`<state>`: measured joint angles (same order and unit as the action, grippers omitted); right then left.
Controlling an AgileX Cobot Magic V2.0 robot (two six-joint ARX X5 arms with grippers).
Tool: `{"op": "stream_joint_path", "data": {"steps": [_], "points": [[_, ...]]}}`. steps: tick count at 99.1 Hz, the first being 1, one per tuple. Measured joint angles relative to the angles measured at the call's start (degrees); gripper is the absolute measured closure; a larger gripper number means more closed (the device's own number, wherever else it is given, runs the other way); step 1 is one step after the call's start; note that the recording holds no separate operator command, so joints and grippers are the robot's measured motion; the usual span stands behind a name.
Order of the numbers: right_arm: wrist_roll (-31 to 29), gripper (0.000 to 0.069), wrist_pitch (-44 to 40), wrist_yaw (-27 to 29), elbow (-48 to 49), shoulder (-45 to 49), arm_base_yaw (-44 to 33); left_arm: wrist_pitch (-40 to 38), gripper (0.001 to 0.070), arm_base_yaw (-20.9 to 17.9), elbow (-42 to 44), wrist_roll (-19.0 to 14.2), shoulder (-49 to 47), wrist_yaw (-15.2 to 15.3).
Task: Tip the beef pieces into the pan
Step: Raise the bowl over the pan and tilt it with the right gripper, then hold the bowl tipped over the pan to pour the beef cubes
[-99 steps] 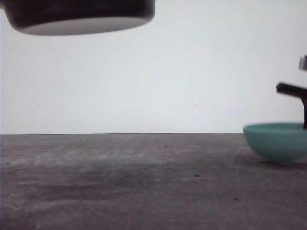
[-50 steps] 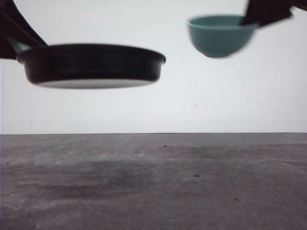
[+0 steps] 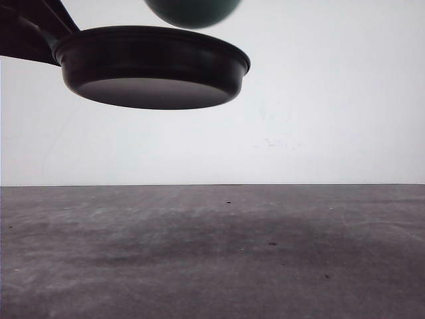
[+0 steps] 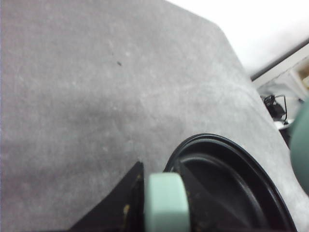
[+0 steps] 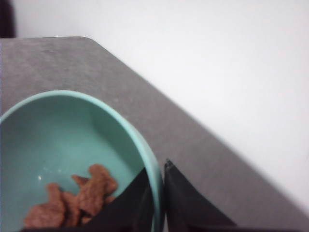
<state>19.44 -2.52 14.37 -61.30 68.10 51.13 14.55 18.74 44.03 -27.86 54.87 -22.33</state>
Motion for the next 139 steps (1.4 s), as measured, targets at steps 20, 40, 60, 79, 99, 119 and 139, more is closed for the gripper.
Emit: {"op": "stream_joint_path", "data": {"steps": [20, 40, 60, 79, 99, 119, 139], "points": [[18.2, 0.0669, 3.1, 6.3, 0.0, 0.0, 5.7, 0.5, 0.0653, 0.6, 1.7, -0.1, 0.0, -0.4], [33.9, 0.0670, 6.4, 9.5, 0.0, 0.1, 8.1, 1.4, 0.0653, 0.9, 1.8, -0.5, 0.0, -1.5], [43.9, 0.0670, 8.8, 9.7, 0.0, 0.1, 9.4, 2.2, 0.0653, 0.9, 1.8, -0.7, 0.0, -1.6], [51.1, 0.0670, 8.9, 9.6, 0.0, 0.1, 10.5, 2.2, 0.0653, 0.9, 1.8, -0.7, 0.0, -1.6], [54.0, 0.0670, 8.9, 9.6, 0.0, 0.1, 10.6, 2.2, 0.0653, 0.9, 1.8, -0.7, 0.0, -1.6], [56.4, 0.0670, 8.9, 9.7, 0.0, 0.1, 11.3, 2.2, 0.0653, 0.9, 1.8, -0.7, 0.0, -1.6], [60.4, 0.0670, 9.2, 9.6, 0.0, 0.1, 13.2, 2.2, 0.0653, 0.9, 1.8, -0.7, 0.0, -1.6]]}}
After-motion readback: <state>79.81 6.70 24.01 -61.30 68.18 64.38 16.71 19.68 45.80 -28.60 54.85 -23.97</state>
